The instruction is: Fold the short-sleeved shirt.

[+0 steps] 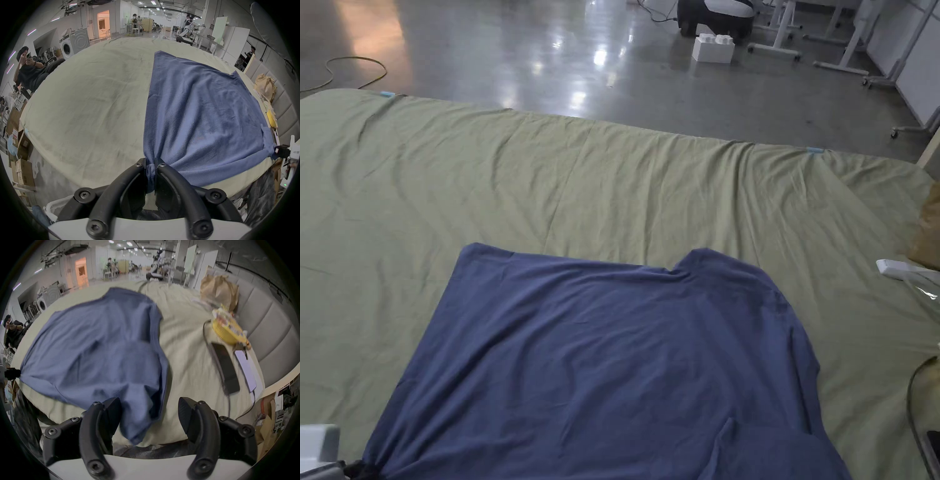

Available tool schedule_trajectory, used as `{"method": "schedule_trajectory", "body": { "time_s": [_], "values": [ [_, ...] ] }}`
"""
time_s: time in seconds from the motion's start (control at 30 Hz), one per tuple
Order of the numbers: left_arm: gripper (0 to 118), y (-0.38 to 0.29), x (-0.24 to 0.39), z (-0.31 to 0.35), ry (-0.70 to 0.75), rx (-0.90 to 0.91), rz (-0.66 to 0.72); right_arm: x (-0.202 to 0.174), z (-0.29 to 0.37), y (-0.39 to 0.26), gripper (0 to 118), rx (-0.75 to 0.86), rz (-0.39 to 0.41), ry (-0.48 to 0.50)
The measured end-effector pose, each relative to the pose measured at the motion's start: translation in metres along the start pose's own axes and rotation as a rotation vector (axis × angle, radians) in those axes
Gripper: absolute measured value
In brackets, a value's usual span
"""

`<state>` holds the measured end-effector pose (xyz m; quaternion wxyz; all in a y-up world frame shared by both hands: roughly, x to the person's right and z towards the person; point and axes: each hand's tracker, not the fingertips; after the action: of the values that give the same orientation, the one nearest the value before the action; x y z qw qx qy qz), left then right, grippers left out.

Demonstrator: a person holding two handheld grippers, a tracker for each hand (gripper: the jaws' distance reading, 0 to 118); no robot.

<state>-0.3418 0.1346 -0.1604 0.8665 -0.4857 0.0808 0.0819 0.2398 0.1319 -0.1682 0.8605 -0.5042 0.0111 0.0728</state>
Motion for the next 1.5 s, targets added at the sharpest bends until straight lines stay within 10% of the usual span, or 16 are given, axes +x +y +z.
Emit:
{"method": "schedule_trajectory", "body": {
  "time_s": [0.2,0.3,0.5,0.8,1.5],
  "values": [
    [9,-0.019,0.002,0.008,-0.003,-0.001,-0.002,0.002,-0.017,-0.004,59,-0.029,-0.063,0.047],
    [9,-0.005,0.001,-0.004,-0.004,0.0,0.0,0.001,-0.012,0.002,3,-0.009,-0.052,0.077],
    [9,0.039,0.041,0.016,-0.002,0.035,-0.007,-0.008,0.005,0.011,3,-0.009,0.049,0.047],
    [9,-0.006,0.0,0.036,-0.025,0.229,0.012,-0.003,0.036,0.049,3,0.214,-0.03,0.066],
    [9,0.166,0.028,-0.053,0.005,0.26,0.018,0.005,-0.073,0.198,3,0.249,-0.104,0.07]
  ]
}}
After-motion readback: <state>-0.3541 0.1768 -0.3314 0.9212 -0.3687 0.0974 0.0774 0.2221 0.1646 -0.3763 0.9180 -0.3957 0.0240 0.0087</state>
